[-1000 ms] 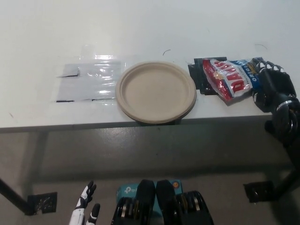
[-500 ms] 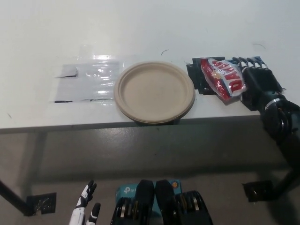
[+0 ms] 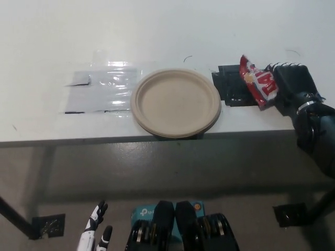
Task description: The robot picks up a small bag of sunflower seeds on the right hand side and take it to the empty plate on the left hand side then pours some sunflower seeds on to the plate.
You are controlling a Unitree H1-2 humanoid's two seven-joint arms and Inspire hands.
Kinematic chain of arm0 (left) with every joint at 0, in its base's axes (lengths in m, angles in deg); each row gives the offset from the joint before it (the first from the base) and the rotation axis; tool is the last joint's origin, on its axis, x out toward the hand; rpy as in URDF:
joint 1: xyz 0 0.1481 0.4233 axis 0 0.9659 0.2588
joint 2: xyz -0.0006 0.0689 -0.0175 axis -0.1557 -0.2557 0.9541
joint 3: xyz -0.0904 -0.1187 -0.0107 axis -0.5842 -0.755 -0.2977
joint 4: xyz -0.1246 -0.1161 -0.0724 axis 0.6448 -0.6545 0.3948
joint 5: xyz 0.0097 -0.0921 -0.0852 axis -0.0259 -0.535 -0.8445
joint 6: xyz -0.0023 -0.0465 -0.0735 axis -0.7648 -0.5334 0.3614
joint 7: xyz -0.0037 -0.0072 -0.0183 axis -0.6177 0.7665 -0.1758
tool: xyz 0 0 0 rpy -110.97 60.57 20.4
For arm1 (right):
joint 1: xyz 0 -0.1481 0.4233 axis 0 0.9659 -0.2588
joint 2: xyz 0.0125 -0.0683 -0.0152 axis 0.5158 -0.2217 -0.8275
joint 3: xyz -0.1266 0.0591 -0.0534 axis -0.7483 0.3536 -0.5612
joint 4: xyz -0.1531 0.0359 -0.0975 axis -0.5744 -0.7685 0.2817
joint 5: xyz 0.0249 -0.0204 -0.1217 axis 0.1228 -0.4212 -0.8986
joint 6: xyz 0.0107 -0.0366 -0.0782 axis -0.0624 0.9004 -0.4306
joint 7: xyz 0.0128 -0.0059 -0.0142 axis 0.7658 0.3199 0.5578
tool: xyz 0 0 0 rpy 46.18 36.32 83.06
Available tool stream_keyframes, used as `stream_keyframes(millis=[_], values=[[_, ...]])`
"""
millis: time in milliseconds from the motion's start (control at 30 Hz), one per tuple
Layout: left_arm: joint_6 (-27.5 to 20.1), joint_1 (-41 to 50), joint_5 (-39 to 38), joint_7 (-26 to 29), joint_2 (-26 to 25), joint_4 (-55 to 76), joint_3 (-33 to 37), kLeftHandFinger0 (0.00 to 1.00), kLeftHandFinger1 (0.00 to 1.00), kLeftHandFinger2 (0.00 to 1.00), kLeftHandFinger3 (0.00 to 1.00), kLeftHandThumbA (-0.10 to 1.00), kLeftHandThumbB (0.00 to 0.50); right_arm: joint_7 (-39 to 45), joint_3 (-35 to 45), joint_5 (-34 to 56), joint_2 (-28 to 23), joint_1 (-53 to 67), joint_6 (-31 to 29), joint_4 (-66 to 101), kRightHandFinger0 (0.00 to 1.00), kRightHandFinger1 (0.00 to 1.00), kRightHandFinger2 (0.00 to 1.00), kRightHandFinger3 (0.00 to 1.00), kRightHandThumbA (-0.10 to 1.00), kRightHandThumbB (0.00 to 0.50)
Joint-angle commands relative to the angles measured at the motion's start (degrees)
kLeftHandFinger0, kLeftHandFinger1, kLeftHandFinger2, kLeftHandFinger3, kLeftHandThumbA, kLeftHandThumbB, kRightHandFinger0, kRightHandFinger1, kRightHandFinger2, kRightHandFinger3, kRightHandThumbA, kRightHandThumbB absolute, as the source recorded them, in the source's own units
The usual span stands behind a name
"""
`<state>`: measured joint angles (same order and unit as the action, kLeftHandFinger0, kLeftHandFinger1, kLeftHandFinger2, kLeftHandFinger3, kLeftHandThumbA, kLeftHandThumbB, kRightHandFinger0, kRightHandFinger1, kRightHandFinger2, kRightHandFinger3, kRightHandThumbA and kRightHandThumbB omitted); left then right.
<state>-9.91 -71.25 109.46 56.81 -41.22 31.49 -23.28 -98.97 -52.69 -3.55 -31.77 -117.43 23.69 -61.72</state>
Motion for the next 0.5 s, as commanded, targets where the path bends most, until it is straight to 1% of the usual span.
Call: stream_keyframes(millis=[0,33,67,100,133,200,233,267,300,333,367,400,433,467], values=[[-2.25,-0.84,0.18,1.47,-0.46,0.71,-0.20,1.00,1.00,1.00,1.00,1.00,0.140,-0.12,-0.02,1.23,-0.93,1.04,-0.50,-3.16,0.00,0.23,0.70,0.68,-0.10,0.258],[-2.30,-0.75,-0.02,1.41,-0.46,0.81,-0.24,1.00,1.00,0.99,1.00,1.00,0.136,-0.57,-0.10,1.17,-1.16,1.48,-0.67,-3.32,0.00,0.23,0.71,0.73,-0.10,0.233],[-2.39,-0.70,-0.14,1.40,-0.45,0.82,-0.26,1.00,1.00,0.98,1.00,1.00,0.144,-0.58,-0.03,1.27,-1.22,1.62,-0.67,-3.38,0.00,0.25,0.71,0.73,-0.10,0.238],[-2.69,-0.62,-0.47,1.33,-0.49,0.76,-0.26,1.00,1.00,0.98,1.00,1.00,0.133,-0.64,0.08,1.41,-1.42,1.94,-0.66,-3.46,0.00,0.24,0.69,0.75,-0.10,0.223],[-2.79,-0.59,-0.57,1.36,-0.47,0.68,-0.23,1.00,1.00,0.98,1.00,1.00,0.133,-0.72,0.02,1.37,-1.47,1.97,-0.69,-3.51,0.00,0.23,0.68,0.74,-0.10,0.219],[-2.79,-0.62,-0.62,1.36,-0.47,0.47,-0.26,1.00,1.00,0.97,1.00,1.00,0.133,-1.12,0.49,1.92,-1.67,2.24,-1.30,-3.57,0.00,0.14,0.56,0.67,-0.10,0.207],[-2.80,-0.67,-0.55,1.44,-0.48,0.40,-0.21,1.00,1.00,0.96,1.00,1.00,0.135,-1.74,0.70,2.16,-1.80,2.41,-1.96,-3.51,0.00,0.12,0.52,0.66,-0.10,0.205],[-2.80,-0.77,-0.63,1.44,-0.56,0.29,-0.14,1.00,1.00,0.94,1.00,1.00,0.136,-2.57,1.04,2.54,-1.90,2.51,-2.70,-3.37,0.00,0.07,0.45,0.65,-0.10,0.193],[-2.80,-0.90,-0.80,1.37,-0.50,-0.02,-0.25,1.00,1.00,0.93,1.00,1.00,0.147,-3.25,1.14,2.64,-1.94,2.54,-2.86,-3.25,0.00,0.06,0.42,0.65,-0.10,0.188],[-2.80,-0.96,-0.76,1.37,-0.51,-0.07,-0.27,1.00,1.00,0.91,1.00,1.00,0.147,-3.66,1.38,2.91,-1.95,2.54,-3.29,-3.16,0.00,0.01,0.43,0.67,-0.10,0.171],[-2.80,-0.95,-0.78,1.47,-0.54,-0.04,-0.18,1.00,1.00,0.91,1.00,1.00,0.140,-4.37,1.55,3.10,-1.95,2.57,-4.09,-2.97,0.00,0.00,0.47,0.69,-0.10,0.173],[-2.80,-0.95,-0.80,1.52,-0.55,-0.03,-0.14,1.00,1.00,0.91,1.00,1.00,0.140,-4.63,1.59,3.12,-1.94,2.58,-4.36,-2.92,0.00,0.03,0.60,0.75,-0.10,0.175],[-2.80,-1.11,-0.81,1.61,-0.65,-0.08,-0.10,1.00,1.00,0.91,1.00,1.00,0.131,-5.10,1.44,2.88,-1.84,2.25,-4.77,-2.62,0.00,0.04,0.67,0.77,-0.10,0.160],[-2.80,-1.18,-0.81,1.69,-0.65,-0.10,-0.07,1.00,1.00,0.90,1.00,1.00,0.134,-5.25,0.95,2.28,-1.68,1.76,-5.05,-2.16,0.00,0.12,0.80,0.83,-0.10,0.141]])
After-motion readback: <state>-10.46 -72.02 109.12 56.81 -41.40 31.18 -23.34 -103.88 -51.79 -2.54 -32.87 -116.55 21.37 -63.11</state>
